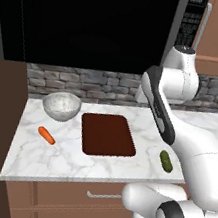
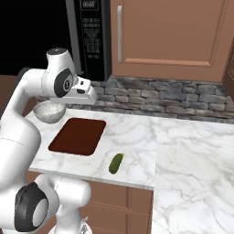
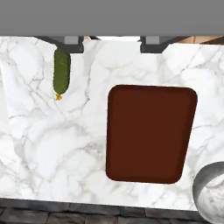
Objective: Place the two vegetables and bowl onto the tray for setting up a vegetable dip station.
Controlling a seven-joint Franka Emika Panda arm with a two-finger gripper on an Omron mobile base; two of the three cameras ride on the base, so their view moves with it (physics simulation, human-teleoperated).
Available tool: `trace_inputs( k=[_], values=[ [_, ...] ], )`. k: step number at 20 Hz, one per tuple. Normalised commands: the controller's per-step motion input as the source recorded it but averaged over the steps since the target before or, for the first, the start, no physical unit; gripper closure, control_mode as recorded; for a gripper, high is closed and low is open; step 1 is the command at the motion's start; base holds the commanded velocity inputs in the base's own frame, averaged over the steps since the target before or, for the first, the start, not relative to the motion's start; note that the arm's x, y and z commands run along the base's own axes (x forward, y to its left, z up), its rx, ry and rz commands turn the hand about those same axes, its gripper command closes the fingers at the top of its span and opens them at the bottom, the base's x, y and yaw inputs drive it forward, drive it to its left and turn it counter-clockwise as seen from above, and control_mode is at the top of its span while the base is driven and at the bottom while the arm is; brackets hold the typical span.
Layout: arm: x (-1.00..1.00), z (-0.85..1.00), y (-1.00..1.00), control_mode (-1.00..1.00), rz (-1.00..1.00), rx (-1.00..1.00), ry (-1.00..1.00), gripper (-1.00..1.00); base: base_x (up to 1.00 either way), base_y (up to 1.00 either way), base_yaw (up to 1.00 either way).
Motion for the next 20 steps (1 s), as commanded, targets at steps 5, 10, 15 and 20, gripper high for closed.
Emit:
trace_inputs(
  k=[5, 10, 15, 20],
  values=[
    [-0.05, 0.0, 0.0, -1.0, 0.0, 0.0, 0.0, -1.0, 0.0, 0.0, 0.0],
    [-0.2, -0.05, 0.17, -1.0, -0.08, 0.01, -0.02, -1.0, 0.0, 0.0, 0.0],
    [-0.31, -0.04, 0.34, -1.0, -0.17, 0.08, -0.09, -1.0, 0.0, 0.0, 0.0],
    [-0.31, -0.07, 0.37, -1.0, -0.18, 0.12, -0.08, -1.0, 0.0, 0.0, 0.0]
  ],
)
